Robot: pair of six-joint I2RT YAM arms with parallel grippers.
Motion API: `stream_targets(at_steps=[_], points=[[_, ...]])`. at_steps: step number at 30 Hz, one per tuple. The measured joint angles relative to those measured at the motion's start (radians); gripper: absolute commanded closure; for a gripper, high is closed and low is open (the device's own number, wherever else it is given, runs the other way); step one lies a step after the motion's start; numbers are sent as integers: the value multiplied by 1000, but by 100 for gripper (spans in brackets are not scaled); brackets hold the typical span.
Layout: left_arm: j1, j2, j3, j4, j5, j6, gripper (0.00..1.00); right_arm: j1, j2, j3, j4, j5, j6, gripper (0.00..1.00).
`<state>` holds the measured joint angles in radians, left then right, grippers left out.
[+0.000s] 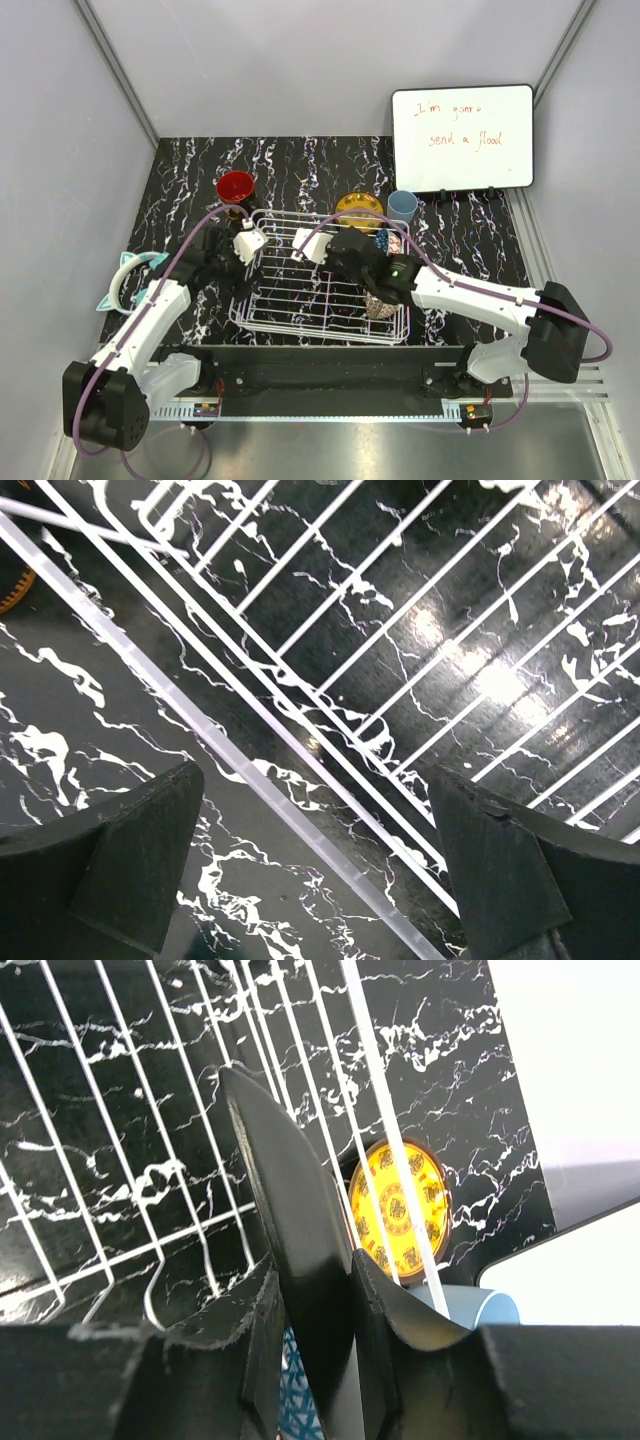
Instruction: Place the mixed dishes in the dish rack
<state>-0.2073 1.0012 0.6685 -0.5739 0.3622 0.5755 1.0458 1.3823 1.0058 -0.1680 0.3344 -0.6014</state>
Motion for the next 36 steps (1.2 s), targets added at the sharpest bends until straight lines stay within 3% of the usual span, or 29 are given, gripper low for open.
stream_targets(at_steps=[4, 9, 11, 17, 21, 27, 31, 32, 35, 36], points=[[5, -5, -17, 1, 0, 0, 1, -35, 6, -2, 40, -34, 0, 71], [11, -8, -32, 5, 0, 0, 1, -76, 9, -10, 98, -71, 0, 90], [11, -8, -37, 8, 0, 0, 1, -79, 13, -10, 106, -72, -5, 90], [15, -4, -37, 23, 0, -1, 1, -79, 17, -18, 126, -67, -23, 80], [18, 5, -37, 31, 0, 0, 1, -79, 17, -28, 149, -66, -27, 65], [19, 18, -37, 37, 0, 0, 1, -79, 36, -39, 171, -64, -3, 56], [19, 20, -37, 48, 1, -1, 1, -82, 49, -47, 164, -63, 8, 65], [19, 22, -37, 49, 1, -1, 1, -83, 49, -47, 164, -61, 7, 77], [19, 23, -37, 51, 2, -1, 1, -84, 47, -41, 163, -42, -65, 100], [19, 23, -37, 52, 2, -1, 1, -85, 45, -39, 157, -35, -114, 100]])
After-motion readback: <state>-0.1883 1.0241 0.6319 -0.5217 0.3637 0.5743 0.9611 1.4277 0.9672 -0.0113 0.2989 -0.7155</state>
